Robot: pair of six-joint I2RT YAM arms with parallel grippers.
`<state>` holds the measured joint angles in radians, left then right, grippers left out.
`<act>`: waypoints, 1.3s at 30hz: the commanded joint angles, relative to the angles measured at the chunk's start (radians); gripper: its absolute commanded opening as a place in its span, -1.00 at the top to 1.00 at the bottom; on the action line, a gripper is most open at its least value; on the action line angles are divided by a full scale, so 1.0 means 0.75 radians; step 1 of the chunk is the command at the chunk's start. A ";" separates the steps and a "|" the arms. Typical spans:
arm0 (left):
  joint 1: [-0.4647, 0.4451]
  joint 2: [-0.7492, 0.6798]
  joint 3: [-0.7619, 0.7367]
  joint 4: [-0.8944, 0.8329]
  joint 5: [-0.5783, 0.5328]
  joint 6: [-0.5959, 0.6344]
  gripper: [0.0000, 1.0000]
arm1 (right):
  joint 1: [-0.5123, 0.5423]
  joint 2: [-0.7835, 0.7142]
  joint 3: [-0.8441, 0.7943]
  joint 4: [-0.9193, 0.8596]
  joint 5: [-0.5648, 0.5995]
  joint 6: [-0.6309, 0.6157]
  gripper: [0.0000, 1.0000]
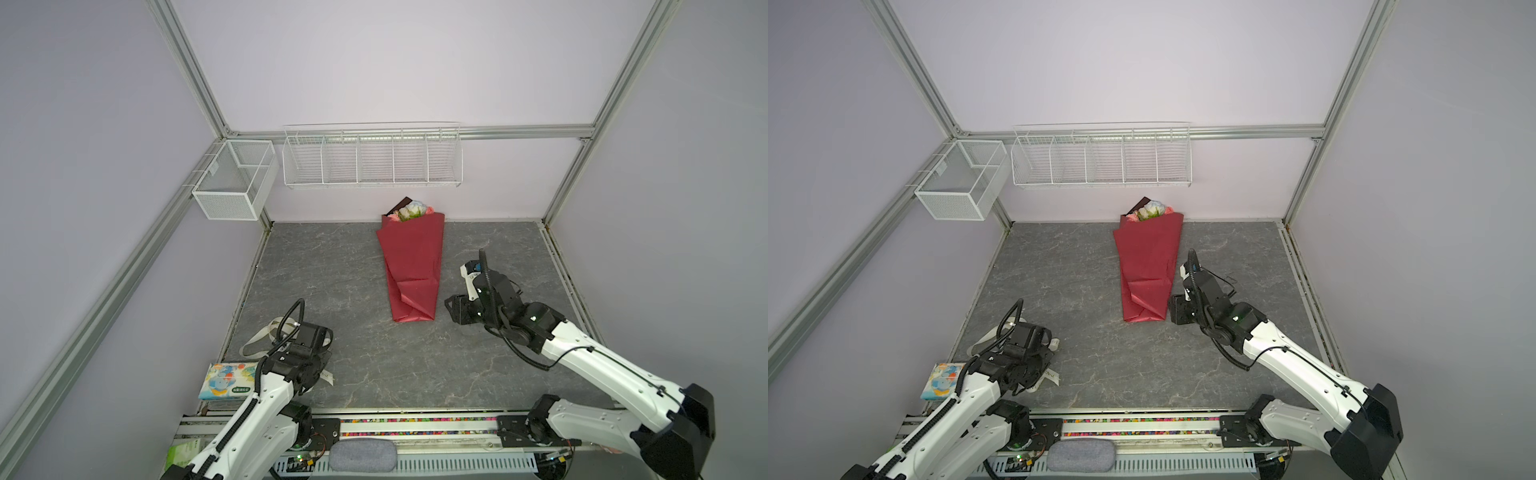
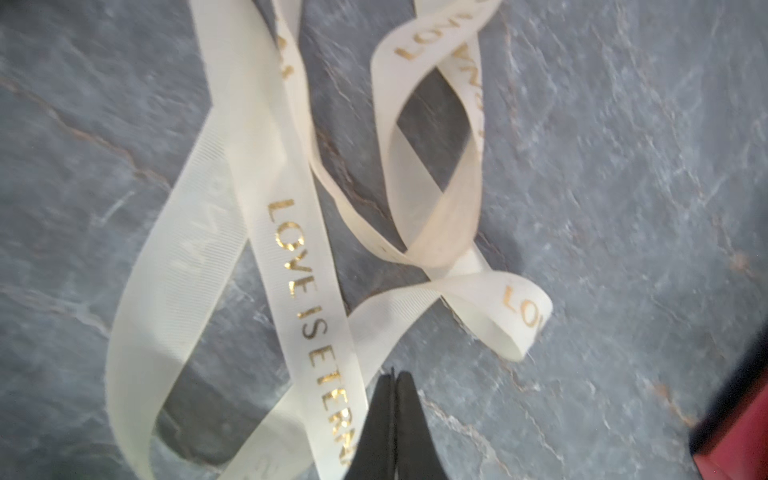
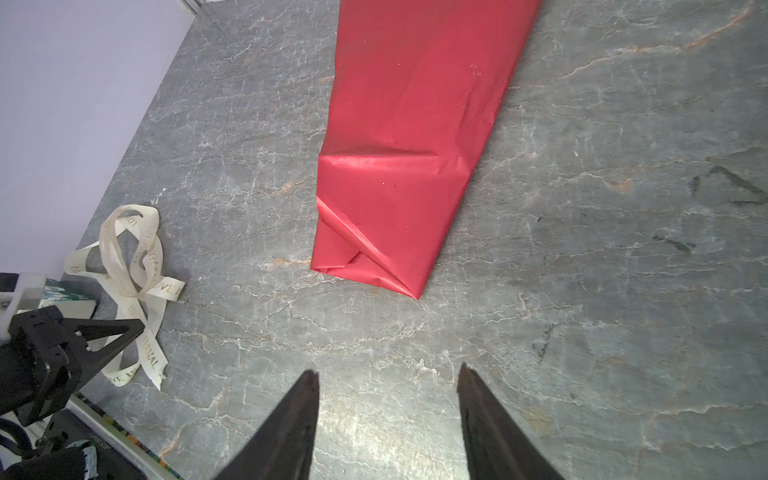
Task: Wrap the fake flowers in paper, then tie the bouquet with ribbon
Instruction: 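Release the cone and move the left gripper over the cream ribbon, then grasp the cream ribbon with the left gripper and lift it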
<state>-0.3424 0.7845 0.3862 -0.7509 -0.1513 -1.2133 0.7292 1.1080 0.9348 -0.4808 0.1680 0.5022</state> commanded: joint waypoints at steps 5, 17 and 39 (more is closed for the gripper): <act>0.005 -0.007 0.072 -0.184 -0.088 -0.072 0.16 | 0.007 -0.067 -0.050 -0.014 0.043 0.021 -0.15; 0.007 0.108 0.011 -0.119 -0.147 -0.032 0.01 | 0.007 -0.060 -0.054 -0.030 0.057 0.025 -0.15; 0.005 0.459 0.177 0.010 0.018 0.255 1.00 | 0.007 0.014 -0.058 0.002 0.058 0.066 -0.15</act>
<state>-0.3393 1.1294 0.4950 -0.7574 -0.1883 -1.0767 0.7292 1.1130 0.9062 -0.4892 0.2054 0.5346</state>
